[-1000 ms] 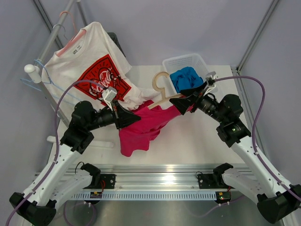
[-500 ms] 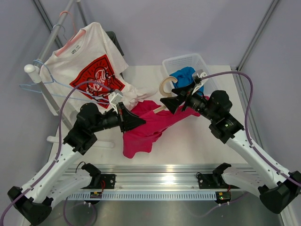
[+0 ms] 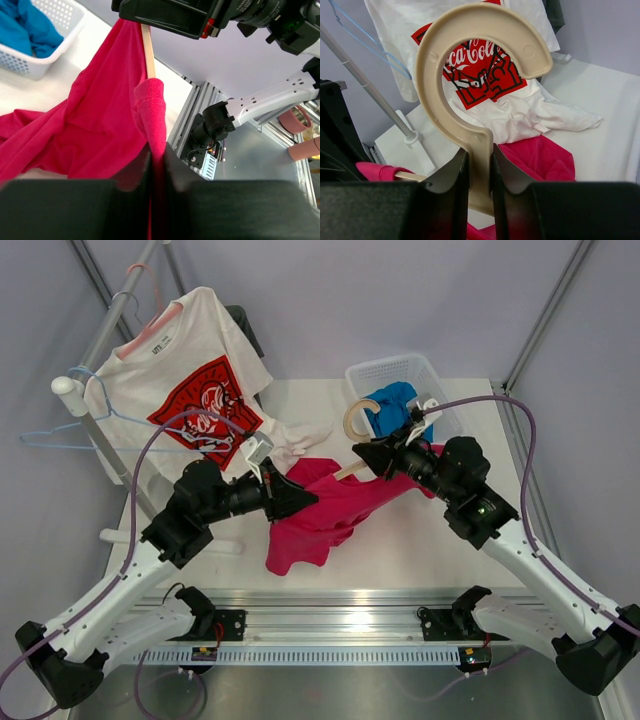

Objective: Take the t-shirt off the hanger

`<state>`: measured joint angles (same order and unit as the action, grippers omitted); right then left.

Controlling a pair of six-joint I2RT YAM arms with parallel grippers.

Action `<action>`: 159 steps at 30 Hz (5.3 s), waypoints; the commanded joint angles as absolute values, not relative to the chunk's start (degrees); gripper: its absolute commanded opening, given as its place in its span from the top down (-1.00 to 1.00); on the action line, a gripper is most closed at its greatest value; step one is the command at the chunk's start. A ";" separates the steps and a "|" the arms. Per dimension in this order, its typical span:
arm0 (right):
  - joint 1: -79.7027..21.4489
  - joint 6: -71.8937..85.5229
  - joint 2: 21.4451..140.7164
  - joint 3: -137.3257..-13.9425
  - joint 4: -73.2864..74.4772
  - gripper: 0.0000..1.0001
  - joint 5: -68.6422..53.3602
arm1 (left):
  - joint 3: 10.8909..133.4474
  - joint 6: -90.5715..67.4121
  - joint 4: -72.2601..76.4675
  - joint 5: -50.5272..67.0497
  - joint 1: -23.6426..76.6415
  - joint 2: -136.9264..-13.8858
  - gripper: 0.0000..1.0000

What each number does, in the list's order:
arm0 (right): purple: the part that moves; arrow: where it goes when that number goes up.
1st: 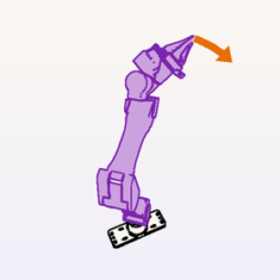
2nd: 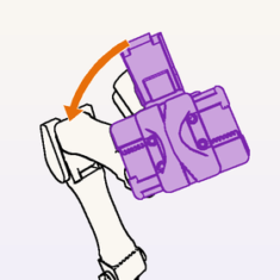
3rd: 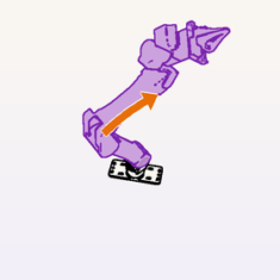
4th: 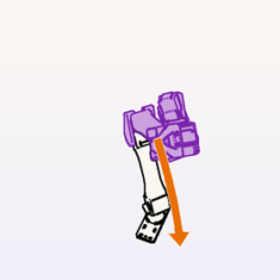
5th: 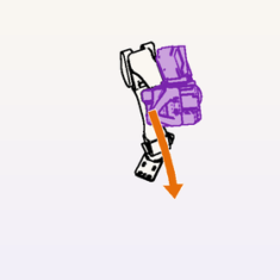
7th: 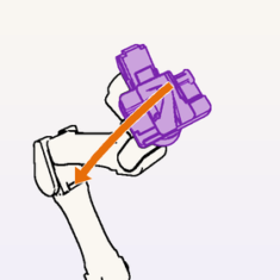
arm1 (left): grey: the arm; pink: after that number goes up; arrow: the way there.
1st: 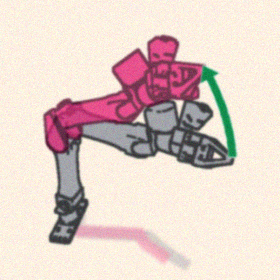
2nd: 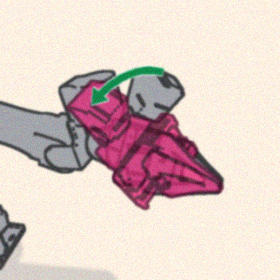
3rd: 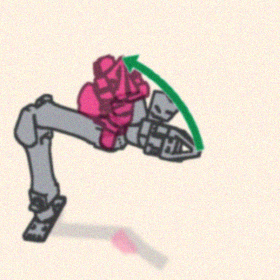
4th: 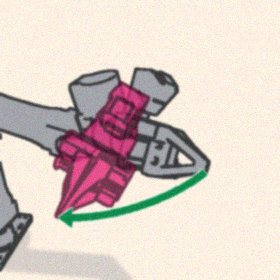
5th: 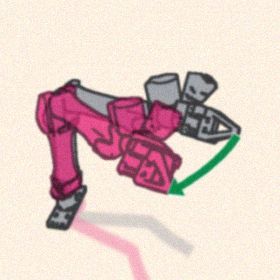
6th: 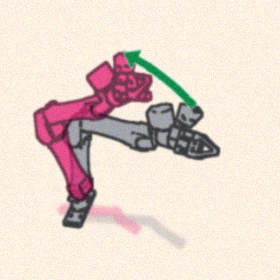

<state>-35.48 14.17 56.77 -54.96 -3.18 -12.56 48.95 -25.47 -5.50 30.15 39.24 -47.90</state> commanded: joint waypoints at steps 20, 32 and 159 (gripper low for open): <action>-35.16 15.91 47.55 -59.76 2.37 1.00 -0.80 | 53.88 -22.33 -10.89 31.65 41.31 -42.72 -0.48; -35.07 11.69 48.87 -66.27 10.64 1.00 14.40 | 56.51 -19.60 -21.00 20.93 41.31 -41.40 1.00; -35.16 13.62 57.83 -66.89 9.93 1.00 -10.29 | 80.59 -12.04 -28.74 29.62 42.19 -67.67 -0.38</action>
<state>-35.22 13.50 57.60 -66.85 15.09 -10.07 76.86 -12.08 -28.67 27.29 41.74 -66.65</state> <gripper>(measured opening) 0.254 0.700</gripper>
